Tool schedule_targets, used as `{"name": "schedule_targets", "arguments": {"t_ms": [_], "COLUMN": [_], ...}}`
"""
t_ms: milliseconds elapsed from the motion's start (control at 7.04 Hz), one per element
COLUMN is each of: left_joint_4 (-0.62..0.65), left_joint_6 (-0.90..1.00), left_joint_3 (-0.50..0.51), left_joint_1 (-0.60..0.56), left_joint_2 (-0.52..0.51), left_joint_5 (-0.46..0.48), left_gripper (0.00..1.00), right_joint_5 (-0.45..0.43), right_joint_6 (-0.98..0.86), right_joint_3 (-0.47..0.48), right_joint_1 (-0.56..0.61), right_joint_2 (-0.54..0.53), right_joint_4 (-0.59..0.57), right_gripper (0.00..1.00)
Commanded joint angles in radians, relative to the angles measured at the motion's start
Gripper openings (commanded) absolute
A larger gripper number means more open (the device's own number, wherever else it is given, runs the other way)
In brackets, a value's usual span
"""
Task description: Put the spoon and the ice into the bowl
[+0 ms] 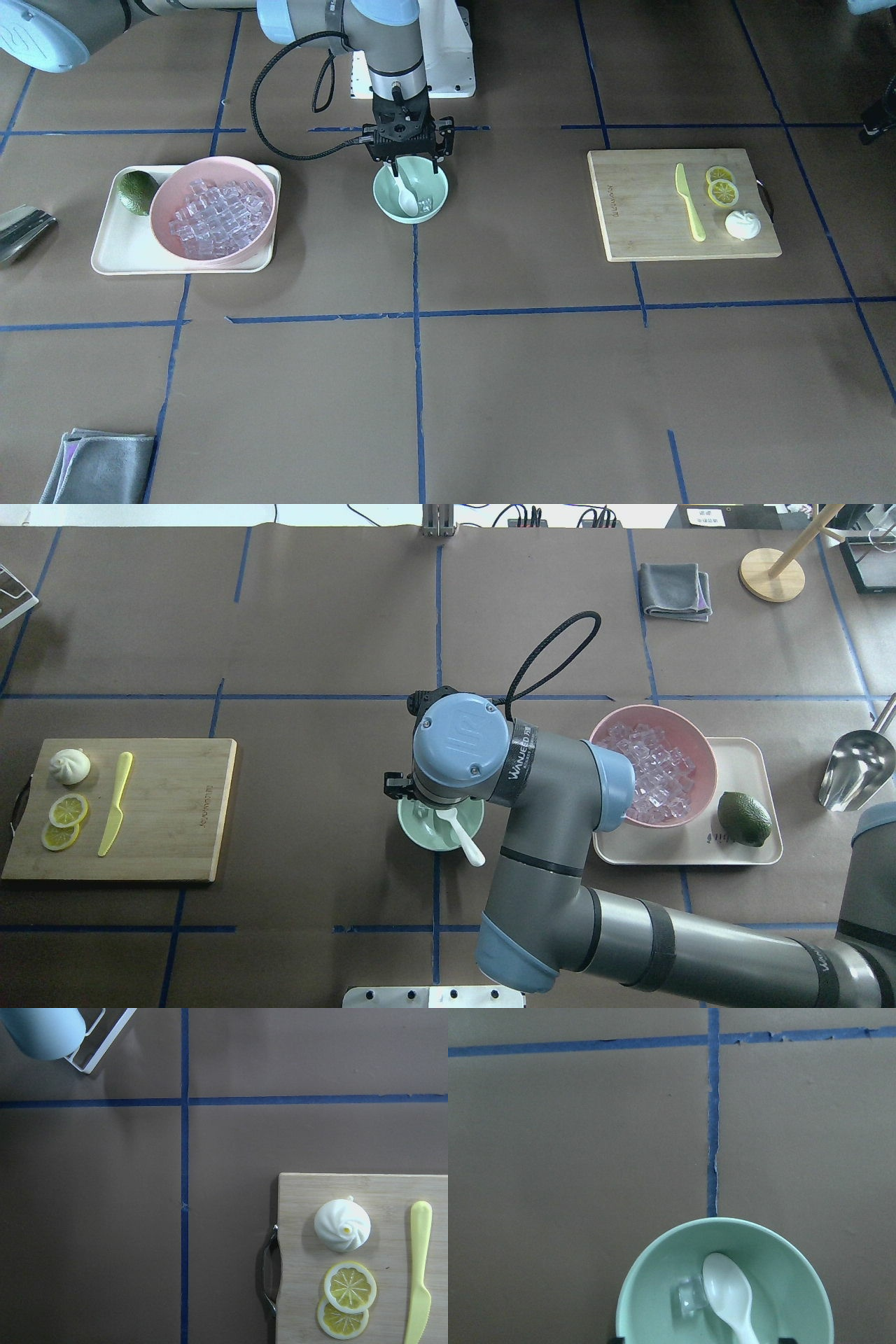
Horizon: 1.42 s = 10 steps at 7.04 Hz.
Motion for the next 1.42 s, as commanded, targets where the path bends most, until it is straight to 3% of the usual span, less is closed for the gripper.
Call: {"name": "schedule_targets", "arguments": {"t_ms": [0,284,568,710,994,1278], "left_joint_4": [0.0,0.009,0.0,-0.002,-0.02,-0.161], "left_joint_6": [0.001,0.201,0.406,0.473,0.458,0.365], "left_joint_3": [0.027,0.101,0.234,0.262,0.279,0.348], "left_joint_1": [-0.014,-0.095,-0.178,-0.198,-0.2,-0.201], "left_joint_2": [0.0,0.0,0.001,0.001,-0.002,0.001], "left_joint_5": [-0.004,-0.012,-0.175,-0.184,-0.184,-0.184], "left_gripper": [1.0,1.0,1.0,1.0,1.0,1.0], "right_joint_5": [0.057,0.167,0.333,0.376,0.411,0.452], "right_joint_6": [-0.012,-0.209,-0.471,-0.588,-0.914,-1.081], "right_joint_3": [0.059,0.211,0.276,0.291,0.287,0.246], "right_joint_1": [0.079,0.255,0.474,0.545,0.723,0.844], "right_joint_2": [-0.01,-0.106,-0.229,-0.306,-0.474,-0.578], "right_joint_4": [-0.047,-0.188,-0.191,-0.191,-0.188,-0.18], "right_gripper": [0.99,0.99,0.99,0.99,0.99,0.99]}}
